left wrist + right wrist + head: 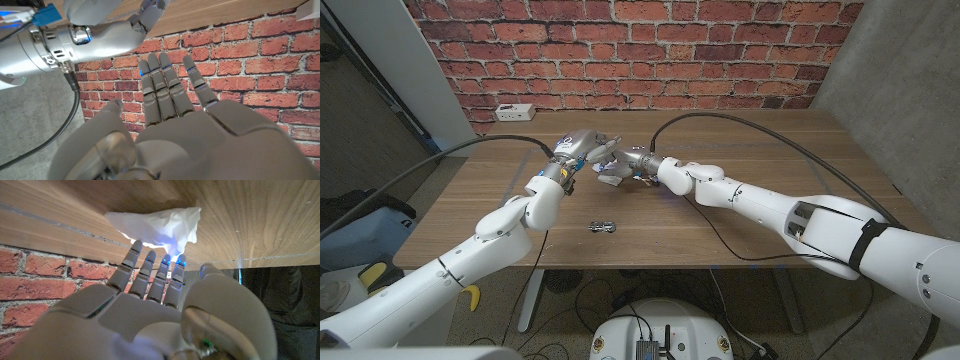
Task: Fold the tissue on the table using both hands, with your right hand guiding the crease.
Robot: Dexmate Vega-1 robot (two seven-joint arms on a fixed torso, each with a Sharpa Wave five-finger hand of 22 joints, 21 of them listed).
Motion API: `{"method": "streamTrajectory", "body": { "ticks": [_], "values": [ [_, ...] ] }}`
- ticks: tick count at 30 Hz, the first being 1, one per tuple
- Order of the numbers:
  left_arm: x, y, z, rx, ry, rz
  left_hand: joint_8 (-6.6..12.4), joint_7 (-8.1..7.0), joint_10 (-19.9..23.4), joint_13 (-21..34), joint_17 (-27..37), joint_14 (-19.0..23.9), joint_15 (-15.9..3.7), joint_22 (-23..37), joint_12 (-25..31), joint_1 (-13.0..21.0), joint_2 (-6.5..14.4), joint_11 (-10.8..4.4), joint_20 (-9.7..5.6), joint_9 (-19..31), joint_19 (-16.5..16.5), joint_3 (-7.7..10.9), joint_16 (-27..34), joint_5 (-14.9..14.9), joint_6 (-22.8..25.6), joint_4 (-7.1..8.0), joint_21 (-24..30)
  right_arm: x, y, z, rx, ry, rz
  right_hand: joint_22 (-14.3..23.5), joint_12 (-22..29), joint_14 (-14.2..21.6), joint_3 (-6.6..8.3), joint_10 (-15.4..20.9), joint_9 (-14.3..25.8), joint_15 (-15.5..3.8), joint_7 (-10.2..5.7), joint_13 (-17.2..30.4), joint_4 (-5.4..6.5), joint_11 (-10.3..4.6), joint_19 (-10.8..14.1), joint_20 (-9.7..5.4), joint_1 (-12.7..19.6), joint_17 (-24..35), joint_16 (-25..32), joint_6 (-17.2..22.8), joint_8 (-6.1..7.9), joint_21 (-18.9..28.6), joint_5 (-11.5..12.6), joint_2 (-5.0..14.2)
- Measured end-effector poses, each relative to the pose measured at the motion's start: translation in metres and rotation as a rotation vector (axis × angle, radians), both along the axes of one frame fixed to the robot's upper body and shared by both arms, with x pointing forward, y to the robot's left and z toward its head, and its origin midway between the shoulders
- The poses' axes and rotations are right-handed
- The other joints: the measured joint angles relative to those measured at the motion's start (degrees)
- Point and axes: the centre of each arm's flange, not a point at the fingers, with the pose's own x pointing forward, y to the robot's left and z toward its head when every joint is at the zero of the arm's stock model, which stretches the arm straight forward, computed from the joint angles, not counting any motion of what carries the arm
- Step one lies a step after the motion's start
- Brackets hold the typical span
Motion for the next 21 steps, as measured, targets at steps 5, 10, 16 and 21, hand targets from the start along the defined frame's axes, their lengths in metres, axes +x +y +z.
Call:
{"method": "streamTrajectory", "body": {
  "ticks": [5, 10, 16, 21],
  "values": [
    [-0.001, 0.001, 0.0, -0.01, -0.001, -0.006, 0.0, -0.53, 0.15, -0.25, -0.27, 0.0, 0.0, -0.27, -0.02, -0.3, -0.3, -0.15, -0.3, -0.16, -0.29, 0.0, 0.0, 0.0, 0.47, 0.0, 0.0, 0.001, 0.004, -0.005, -0.04, 0.024, 0.005, 0.0, 0.0, -0.63, -0.5, 0.11, 0.0, 0.19, 0.0, 0.0, 0.49, -0.11, -0.71, 0.09, -1.56, -0.17, -0.63, 0.0, 0.0, 0.0, 0.0, -0.09],
    [-0.001, 0.002, -0.001, -0.016, 0.0, -0.008, 0.0, -2.03, 0.47, -0.52, -0.62, -0.18, -0.45, -0.5, -0.43, -0.41, -0.41, -1.12, -0.3, -0.28, -0.29, 0.18, -0.45, 0.0, 0.56, -0.18, -0.22, 0.002, 0.007, -0.01, -0.074, 0.05, 0.003, 0.0, 0.0, -0.72, -1.12, 0.43, 0.0, 0.1, 0.0, 0.0, 1.11, 0.22, -1.02, 0.4, -3.22, -0.44, -0.63, 0.0, 0.25, -0.48, 0.0, -0.41],
    [-0.002, 0.002, -0.002, -0.018, 0.0, -0.009, -0.49, -2.68, 0.48, -0.77, -0.95, -0.29, -0.74, -0.68, -0.63, -0.6, -0.6, -1.53, -0.52, -0.28, -0.51, 0.19, -0.89, 0.0, 0.16, -0.19, -0.23, 0.002, 0.01, -0.013, -0.104, 0.074, 0.0, -0.19, 0.25, -1.03, -1.36, 0.64, 0.0, 0.42, 0.31, -0.24, 1.34, 0.43, -1.56, 0.09, -4.48, -0.62, -0.63, -0.31, 0.25, -0.98, 0.44, -0.66],
    [-0.002, 0.002, -0.002, -0.019, -0.001, -0.01, -0.49, -3.16, 0.34, -0.77, -1.07, -0.29, -0.74, -0.8, -0.63, -0.82, -0.84, -2.01, -0.61, -0.27, -0.59, 0.17, -1.17, 0.0, 0.25, -0.17, -0.23, 0.001, 0.011, -0.015, -0.116, 0.084, -0.003, -0.16, -0.12, -1.96, -1.59, -0.67, -0.26, 0.31, -0.86, -0.26, 1.58, 1.68, -2.18, 0.5, -5.88, -1.15, -1.06, -2.31, 0.25, -1.14, 0.77, -0.75]
  ]
}}
